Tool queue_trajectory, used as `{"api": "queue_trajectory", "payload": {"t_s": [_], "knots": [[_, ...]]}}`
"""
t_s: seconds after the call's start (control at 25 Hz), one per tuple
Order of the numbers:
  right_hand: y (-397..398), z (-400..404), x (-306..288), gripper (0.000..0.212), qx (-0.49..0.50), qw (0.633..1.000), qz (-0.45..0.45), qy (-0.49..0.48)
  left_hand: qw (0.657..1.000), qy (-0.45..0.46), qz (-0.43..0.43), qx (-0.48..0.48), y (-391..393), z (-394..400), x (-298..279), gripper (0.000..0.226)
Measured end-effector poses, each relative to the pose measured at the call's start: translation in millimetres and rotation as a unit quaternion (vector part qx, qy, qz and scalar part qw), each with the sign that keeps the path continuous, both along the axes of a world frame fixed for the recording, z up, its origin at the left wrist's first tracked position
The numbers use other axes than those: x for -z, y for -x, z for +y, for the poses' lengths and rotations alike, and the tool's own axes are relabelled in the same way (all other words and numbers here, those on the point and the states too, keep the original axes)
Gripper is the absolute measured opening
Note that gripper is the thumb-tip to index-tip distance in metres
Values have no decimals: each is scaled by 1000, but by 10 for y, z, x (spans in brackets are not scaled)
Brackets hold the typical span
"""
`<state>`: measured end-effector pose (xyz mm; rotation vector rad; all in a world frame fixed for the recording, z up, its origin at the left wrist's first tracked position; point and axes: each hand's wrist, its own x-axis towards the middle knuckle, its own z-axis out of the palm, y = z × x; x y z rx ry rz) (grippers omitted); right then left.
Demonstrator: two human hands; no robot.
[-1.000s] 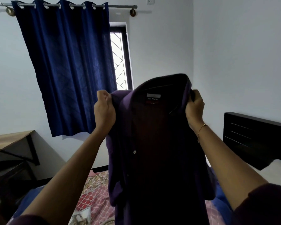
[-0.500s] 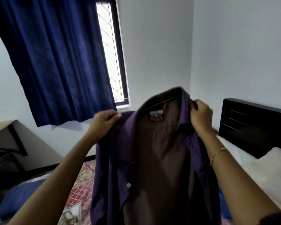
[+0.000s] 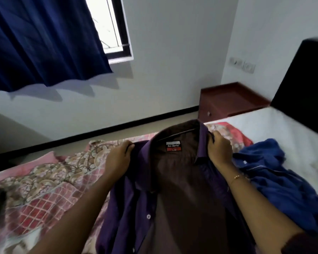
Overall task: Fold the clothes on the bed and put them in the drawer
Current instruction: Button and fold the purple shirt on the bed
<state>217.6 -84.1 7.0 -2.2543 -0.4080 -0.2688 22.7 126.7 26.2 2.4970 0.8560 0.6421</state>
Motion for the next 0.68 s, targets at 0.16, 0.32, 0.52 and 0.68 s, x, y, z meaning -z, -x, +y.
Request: {"api": "queue_trajectory", "payload": {"t_s": [0.16,0.32,0.52,0.68], "knots": [[-708,515,1154,27,-30,995,24,93,997,-27,52,-51,-700,412,1254,22],[-1090,655,1938,34,-68,977,80,183,989,-12,136,-57,-1122,660,2182,26],[-1079,557,2555,39,-43,947,74,311,977,-93,185,-50,-1301,567,2986,22],[-1054,578,2609,41,-40,942,67,326,973,-145,168,-56,-1294,546,3100,27]]}}
